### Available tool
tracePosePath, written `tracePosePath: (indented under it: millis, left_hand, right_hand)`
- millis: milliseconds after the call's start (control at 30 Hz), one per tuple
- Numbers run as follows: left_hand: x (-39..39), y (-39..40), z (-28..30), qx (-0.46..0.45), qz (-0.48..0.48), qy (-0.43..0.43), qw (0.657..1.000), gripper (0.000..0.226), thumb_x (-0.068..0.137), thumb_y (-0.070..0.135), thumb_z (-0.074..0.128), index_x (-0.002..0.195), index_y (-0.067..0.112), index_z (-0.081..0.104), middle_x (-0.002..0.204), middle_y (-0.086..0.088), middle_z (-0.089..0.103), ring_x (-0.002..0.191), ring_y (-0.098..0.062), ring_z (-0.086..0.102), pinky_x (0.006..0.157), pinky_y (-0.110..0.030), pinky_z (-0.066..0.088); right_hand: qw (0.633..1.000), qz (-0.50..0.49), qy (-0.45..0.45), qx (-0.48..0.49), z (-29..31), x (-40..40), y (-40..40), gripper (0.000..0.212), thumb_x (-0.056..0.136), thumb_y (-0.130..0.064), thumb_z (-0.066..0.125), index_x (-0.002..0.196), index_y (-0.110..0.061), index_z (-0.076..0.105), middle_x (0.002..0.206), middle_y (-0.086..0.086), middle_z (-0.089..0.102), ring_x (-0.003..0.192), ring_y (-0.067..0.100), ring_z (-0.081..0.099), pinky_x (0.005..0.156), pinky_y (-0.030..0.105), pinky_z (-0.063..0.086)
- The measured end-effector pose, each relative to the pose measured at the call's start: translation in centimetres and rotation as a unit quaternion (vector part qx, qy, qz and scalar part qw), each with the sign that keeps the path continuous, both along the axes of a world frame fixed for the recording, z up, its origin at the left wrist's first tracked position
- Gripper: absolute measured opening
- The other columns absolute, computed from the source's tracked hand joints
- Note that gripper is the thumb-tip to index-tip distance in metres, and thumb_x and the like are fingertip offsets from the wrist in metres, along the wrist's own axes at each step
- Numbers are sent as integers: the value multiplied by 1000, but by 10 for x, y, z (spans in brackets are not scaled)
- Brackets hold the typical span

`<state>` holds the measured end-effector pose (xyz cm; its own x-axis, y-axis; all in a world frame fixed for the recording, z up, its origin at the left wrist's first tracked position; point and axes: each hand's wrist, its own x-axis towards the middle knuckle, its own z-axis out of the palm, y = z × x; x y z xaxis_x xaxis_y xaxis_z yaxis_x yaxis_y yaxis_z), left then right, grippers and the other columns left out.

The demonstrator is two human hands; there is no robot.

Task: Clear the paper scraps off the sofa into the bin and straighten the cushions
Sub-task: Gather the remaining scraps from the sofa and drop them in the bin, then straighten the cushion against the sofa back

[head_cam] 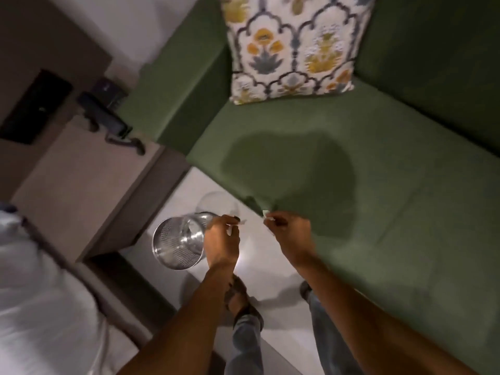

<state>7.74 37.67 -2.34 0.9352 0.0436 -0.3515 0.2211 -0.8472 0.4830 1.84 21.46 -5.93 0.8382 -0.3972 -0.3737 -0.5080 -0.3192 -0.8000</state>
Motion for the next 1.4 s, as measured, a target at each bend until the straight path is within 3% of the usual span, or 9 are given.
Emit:
tracePosePath:
  millis: [267, 467, 633, 700, 833, 1033, 1167, 1267, 1400]
  left_hand:
    - [-11, 163, -35, -3, 194, 26, 981, 18, 86, 3, 75, 99, 14, 82, 103, -10, 82, 95, -30, 77, 88, -36, 59]
    - [-12, 256, -80, -9, 217, 19, 976, 13, 85, -1, 77, 93, 7, 82, 96, -15, 81, 89, -34, 77, 81, -30, 55]
    - [-16, 293, -116, -64, 239, 48, 968, 28, 89, -3, 72, 114, 9, 78, 105, -16, 81, 96, -29, 78, 84, -19, 52]
    - [-19, 297, -124, -76, 230, 62, 968, 33, 92, -5, 67, 122, 6, 74, 111, -18, 79, 102, -31, 77, 90, -24, 53]
    - [-22, 299, -128, -72, 231, 61, 968, 33, 94, 2, 66, 125, 7, 72, 118, -18, 77, 112, -36, 73, 101, -39, 56]
    - [-12, 281, -105, -53, 150, 23, 987, 35, 105, 25, 58, 137, 12, 64, 137, -14, 69, 126, -36, 64, 105, -45, 53]
    - [3, 245, -75, -61, 132, 15, 989, 52, 108, 46, 43, 150, 16, 52, 154, -12, 54, 142, -33, 50, 116, -45, 43]
    - [19, 201, -47, -66, 120, 15, 990, 68, 103, 57, 31, 155, 15, 44, 162, -11, 45, 151, -32, 37, 125, -47, 30]
    - [48, 134, -15, -54, 95, -12, 994, 68, 105, 62, 32, 158, 20, 36, 167, -7, 37, 155, -29, 29, 127, -52, 27]
  right_hand:
    - [987, 161, -15, -6, -27, 21, 177, 8, 88, -16, 81, 82, -11, 82, 81, 6, 81, 73, 22, 74, 70, 38, 60]
    - [984, 174, 38, 30, -65, 37, 274, 13, 92, -22, 80, 97, -10, 82, 95, 8, 82, 84, 24, 76, 80, 43, 64]
    - [972, 199, 112, 63, -94, 43, 310, 72, 79, -17, 92, 144, -16, 61, 140, 10, 68, 124, 26, 68, 105, 43, 58]
    - [972, 199, 116, 50, -100, 37, 316, 82, 75, -15, 94, 148, -19, 55, 143, 10, 66, 127, 27, 66, 106, 44, 57]
    - [972, 208, 107, 30, -101, 27, 320, 73, 80, -20, 92, 144, -21, 57, 139, 7, 69, 126, 27, 67, 103, 47, 58]
    - [980, 183, 79, 22, -68, 38, 302, 72, 80, -12, 90, 144, -20, 59, 140, 6, 68, 126, 25, 65, 104, 43, 58]
    - [986, 154, 61, 18, -36, 54, 259, 62, 87, -21, 85, 143, -17, 59, 142, 6, 66, 126, 23, 65, 105, 34, 56]
    - [990, 134, 44, 5, -12, 64, 212, 61, 94, -29, 78, 149, -16, 54, 148, 7, 61, 133, 24, 61, 109, 39, 54]
    - [994, 103, 37, -26, 21, 87, 142, 60, 98, -43, 69, 148, -14, 54, 145, 11, 63, 129, 27, 63, 105, 27, 46]
